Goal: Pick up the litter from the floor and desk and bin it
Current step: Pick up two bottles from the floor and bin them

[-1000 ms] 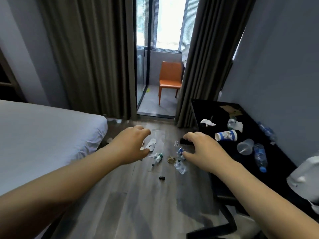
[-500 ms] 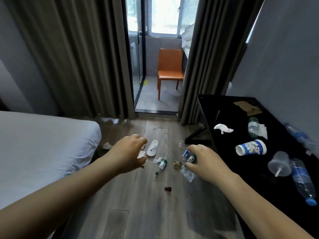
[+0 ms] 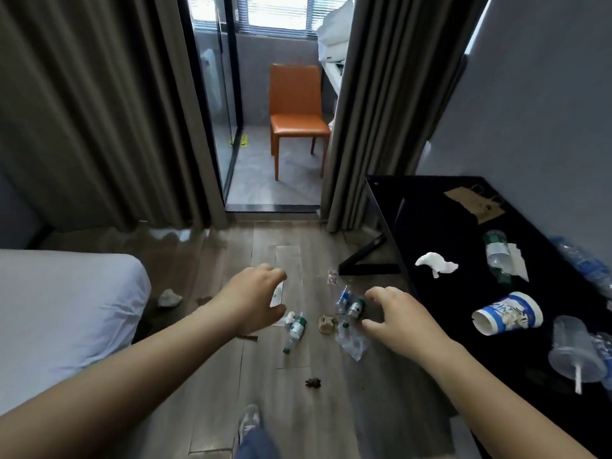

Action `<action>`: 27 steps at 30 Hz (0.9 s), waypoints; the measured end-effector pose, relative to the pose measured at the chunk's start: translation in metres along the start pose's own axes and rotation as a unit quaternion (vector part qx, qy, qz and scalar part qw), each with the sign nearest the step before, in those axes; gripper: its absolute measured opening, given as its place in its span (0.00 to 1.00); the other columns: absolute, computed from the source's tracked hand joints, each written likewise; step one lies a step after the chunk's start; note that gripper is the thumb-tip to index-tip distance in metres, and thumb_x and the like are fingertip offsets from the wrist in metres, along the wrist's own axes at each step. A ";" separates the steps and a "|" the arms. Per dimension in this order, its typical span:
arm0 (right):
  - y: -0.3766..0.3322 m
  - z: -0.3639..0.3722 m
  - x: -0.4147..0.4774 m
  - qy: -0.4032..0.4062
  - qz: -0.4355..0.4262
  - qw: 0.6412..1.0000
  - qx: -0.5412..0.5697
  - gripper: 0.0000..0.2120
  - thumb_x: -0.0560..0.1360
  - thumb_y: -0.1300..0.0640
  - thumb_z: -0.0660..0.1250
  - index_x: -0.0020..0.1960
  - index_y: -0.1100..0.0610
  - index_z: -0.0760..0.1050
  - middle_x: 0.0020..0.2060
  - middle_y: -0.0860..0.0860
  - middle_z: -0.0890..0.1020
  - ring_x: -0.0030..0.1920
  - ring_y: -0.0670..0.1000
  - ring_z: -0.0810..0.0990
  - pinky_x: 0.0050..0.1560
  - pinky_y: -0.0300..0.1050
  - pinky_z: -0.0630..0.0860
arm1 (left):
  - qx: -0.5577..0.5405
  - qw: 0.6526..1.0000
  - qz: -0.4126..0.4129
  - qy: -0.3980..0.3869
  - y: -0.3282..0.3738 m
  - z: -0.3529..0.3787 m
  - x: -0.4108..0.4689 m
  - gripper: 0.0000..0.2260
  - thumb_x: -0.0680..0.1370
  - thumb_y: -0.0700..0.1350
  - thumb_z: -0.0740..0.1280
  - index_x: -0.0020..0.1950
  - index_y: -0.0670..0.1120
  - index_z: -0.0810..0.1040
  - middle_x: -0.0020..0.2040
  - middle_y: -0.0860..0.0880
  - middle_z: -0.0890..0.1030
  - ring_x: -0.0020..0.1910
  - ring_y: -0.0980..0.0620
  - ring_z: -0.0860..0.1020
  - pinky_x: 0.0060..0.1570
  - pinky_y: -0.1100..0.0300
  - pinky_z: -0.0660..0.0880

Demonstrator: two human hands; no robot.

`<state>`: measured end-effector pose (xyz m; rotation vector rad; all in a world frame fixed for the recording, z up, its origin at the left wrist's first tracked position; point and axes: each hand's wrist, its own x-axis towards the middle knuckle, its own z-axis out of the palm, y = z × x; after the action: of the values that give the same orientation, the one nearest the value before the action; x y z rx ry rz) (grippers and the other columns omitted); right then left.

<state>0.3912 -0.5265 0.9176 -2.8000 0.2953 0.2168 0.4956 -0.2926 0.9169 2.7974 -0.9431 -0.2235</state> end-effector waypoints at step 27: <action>0.143 0.213 0.330 -0.126 0.150 0.980 0.035 0.19 0.73 0.49 0.66 0.61 0.56 0.73 0.55 0.55 0.77 0.57 0.57 0.76 0.51 0.46 0.72 | -0.041 0.982 0.007 -0.182 -0.112 0.276 0.352 0.15 0.74 0.49 0.66 0.58 0.44 0.73 0.55 0.45 0.76 0.53 0.42 0.77 0.49 0.54 0.74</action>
<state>0.6530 -0.6486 0.6165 -2.6093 0.6479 0.6128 0.7837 -0.4538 0.5939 2.7226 -0.9963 -0.7749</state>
